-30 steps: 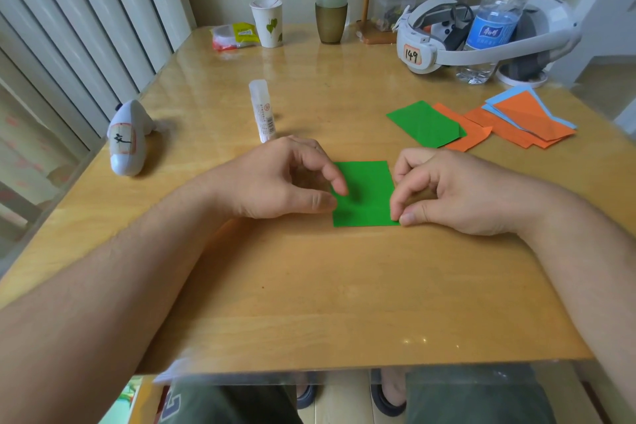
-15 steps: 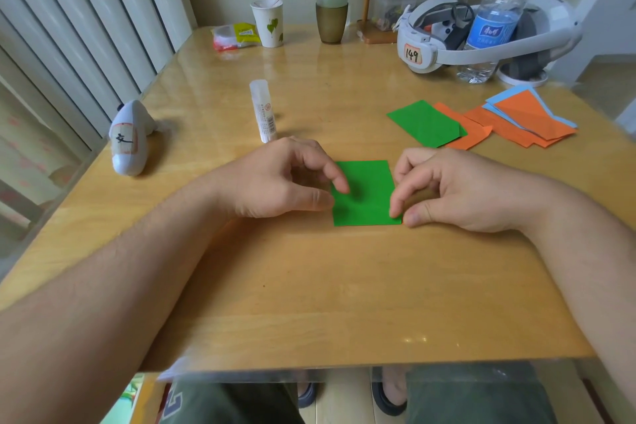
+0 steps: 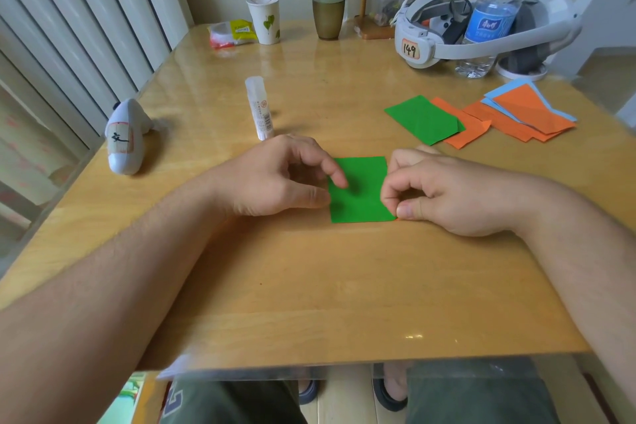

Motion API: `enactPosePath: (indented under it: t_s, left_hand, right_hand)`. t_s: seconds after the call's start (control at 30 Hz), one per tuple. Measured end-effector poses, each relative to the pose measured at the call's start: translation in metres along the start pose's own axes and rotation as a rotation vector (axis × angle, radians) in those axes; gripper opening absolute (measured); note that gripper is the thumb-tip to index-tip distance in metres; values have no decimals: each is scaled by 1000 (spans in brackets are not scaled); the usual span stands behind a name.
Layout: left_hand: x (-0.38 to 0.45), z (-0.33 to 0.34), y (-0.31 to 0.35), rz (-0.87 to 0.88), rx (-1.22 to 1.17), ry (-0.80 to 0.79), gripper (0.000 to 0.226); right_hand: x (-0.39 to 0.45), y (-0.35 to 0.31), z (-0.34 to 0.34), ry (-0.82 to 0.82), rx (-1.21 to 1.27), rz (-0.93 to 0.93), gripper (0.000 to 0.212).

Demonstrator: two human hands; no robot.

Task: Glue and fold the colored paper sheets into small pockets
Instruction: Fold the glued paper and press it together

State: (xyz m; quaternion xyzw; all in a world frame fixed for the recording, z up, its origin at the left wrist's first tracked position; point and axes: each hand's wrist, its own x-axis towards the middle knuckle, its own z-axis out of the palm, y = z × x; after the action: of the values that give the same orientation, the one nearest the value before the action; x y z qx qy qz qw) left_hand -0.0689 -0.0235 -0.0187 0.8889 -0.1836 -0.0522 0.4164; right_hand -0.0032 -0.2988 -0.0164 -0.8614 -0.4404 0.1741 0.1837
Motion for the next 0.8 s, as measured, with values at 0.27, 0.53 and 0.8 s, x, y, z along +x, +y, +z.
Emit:
enactPosePath:
  t_s: [0.27,0.53,0.8]
  left_hand:
    - [-1,3,-1,46,64,31,43]
    - [8,18,7,258,352,231,31]
    - [13,21,14,285,350,485,5]
  right_hand:
    - [0,8,-2,81,275,-45,10]
    - [1,10,-2,154,609,-40,12]
    - [15,-5,6,525,272,-82,39]
